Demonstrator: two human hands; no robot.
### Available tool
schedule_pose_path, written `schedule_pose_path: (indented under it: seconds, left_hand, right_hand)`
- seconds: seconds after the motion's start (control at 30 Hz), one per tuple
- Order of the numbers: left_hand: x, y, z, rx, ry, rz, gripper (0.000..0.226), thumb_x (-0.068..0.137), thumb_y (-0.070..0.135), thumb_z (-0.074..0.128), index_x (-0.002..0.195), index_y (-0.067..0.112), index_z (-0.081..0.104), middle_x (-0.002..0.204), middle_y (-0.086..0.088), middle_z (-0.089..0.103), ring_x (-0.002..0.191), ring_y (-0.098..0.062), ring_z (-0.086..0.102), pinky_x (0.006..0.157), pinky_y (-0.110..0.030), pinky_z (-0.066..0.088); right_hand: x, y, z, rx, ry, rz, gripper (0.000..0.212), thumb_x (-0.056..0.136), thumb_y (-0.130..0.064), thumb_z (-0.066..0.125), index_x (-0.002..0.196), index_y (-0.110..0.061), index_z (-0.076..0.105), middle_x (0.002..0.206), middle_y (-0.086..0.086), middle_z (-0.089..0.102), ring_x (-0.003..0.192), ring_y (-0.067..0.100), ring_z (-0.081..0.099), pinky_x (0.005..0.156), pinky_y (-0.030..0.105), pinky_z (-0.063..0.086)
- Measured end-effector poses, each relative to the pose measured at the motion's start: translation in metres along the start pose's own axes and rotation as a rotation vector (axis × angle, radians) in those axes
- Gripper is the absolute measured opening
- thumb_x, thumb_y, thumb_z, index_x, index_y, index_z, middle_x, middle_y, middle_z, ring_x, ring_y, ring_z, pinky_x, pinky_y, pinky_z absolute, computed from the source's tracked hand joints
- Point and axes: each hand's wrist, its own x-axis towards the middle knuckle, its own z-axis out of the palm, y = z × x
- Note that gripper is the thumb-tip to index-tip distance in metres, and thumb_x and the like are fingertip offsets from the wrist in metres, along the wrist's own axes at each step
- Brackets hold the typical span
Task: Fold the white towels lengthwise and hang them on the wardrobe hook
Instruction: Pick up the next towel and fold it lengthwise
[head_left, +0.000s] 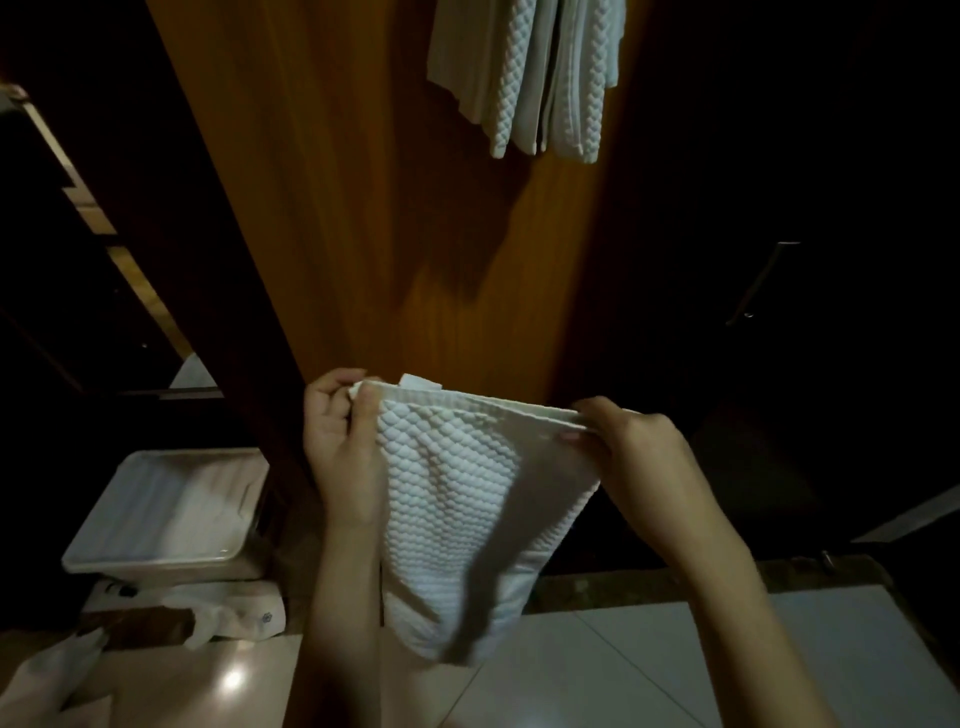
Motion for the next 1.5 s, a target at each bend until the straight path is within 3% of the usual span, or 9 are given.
schedule_pose_path:
  seconds: [0.17,0.33,0.5,0.6,0.73,0.93,1.13,1.3,1.5]
  left_hand:
    - [-0.011,-0.015,0.008,0.073,-0.024,-0.043,0.022,0.093,0.001,0.05,0.092,0.023,0.052,0.085,0.0,0.062,0.073,-0.004,0.06,0.066,-0.019,0.05]
    - [-0.013,-0.012,0.013,0.14,-0.07,0.001,0.025,0.092,-0.002,0.051,0.088,0.023,0.052,0.082,0.002,0.062,0.072,0.003,0.061,0.066,-0.011,0.047]
    - [-0.009,-0.001,0.009,0.162,-0.025,0.079,0.025,0.092,-0.001,0.051,0.088,0.023,0.052,0.084,0.001,0.061,0.074,0.003,0.06,0.068,-0.012,0.048]
    - [-0.007,0.005,0.002,0.148,0.039,0.098,0.023,0.092,0.004,0.052,0.09,0.026,0.053,0.086,0.003,0.062,0.078,-0.002,0.061,0.07,-0.018,0.05]
    - [-0.009,0.007,-0.008,0.122,0.093,0.083,0.021,0.093,0.006,0.053,0.09,0.027,0.053,0.082,0.01,0.064,0.075,-0.001,0.062,0.067,-0.016,0.05]
    - [-0.006,0.016,-0.008,0.118,0.103,0.133,0.023,0.091,0.005,0.054,0.091,0.028,0.053,0.084,0.011,0.066,0.079,-0.001,0.063,0.068,-0.017,0.051]
    - [-0.011,0.008,-0.012,0.212,0.176,0.079,0.023,0.091,0.007,0.055,0.088,0.03,0.054,0.088,0.007,0.065,0.085,-0.012,0.063,0.078,-0.033,0.052]
    - [-0.005,0.0,-0.028,0.282,0.236,0.073,0.017,0.089,0.013,0.06,0.089,0.03,0.058,0.088,0.012,0.067,0.079,0.005,0.064,0.066,-0.01,0.05]
    - [-0.009,-0.02,-0.03,0.104,0.328,-0.203,0.013,0.091,0.007,0.059,0.103,0.005,0.059,0.098,-0.01,0.063,0.085,-0.013,0.065,0.061,-0.018,0.057]
  right_hand:
    - [0.016,0.015,0.016,-0.165,-0.274,0.182,0.016,0.096,-0.022,0.05,0.097,-0.01,0.062,0.085,0.007,0.059,0.075,0.024,0.061,0.066,0.036,0.054]
    - [0.034,0.024,0.026,-0.384,-0.21,0.13,0.012,0.088,-0.008,0.057,0.098,-0.01,0.064,0.076,0.004,0.048,0.083,0.028,0.062,0.059,0.032,0.041]
    - [0.04,0.027,0.03,-0.527,0.008,0.002,0.018,0.089,-0.019,0.054,0.105,-0.016,0.061,0.112,0.007,0.048,0.108,0.027,0.043,0.082,0.036,0.036]
    - [0.039,0.03,0.035,-0.298,0.073,-0.056,0.015,0.09,-0.027,0.051,0.102,-0.018,0.049,0.107,0.003,0.049,0.104,0.026,0.048,0.085,0.038,0.038]
    - [0.034,0.031,0.045,-0.03,-0.029,-0.061,0.038,0.085,-0.054,0.054,0.078,-0.02,0.038,0.069,-0.009,0.042,0.065,0.017,0.048,0.057,0.03,0.033]
    - [0.045,0.026,0.036,0.069,0.21,-0.101,0.027,0.082,-0.022,0.061,0.063,-0.014,0.042,0.061,-0.003,0.042,0.056,0.017,0.046,0.053,0.027,0.028]
    - [0.047,0.027,0.041,0.137,0.183,-0.07,0.012,0.083,-0.018,0.059,0.078,-0.011,0.051,0.066,0.005,0.056,0.062,0.026,0.057,0.054,0.037,0.045]
    - [0.043,0.032,0.052,0.425,0.377,-0.089,0.023,0.09,-0.015,0.057,0.107,-0.016,0.042,0.07,-0.014,0.051,0.058,0.001,0.054,0.048,0.015,0.042]
    - [0.048,0.047,0.045,0.253,-0.008,-0.262,0.035,0.089,-0.005,0.054,0.102,-0.023,0.027,0.074,0.0,0.054,0.058,0.017,0.053,0.047,0.03,0.042]
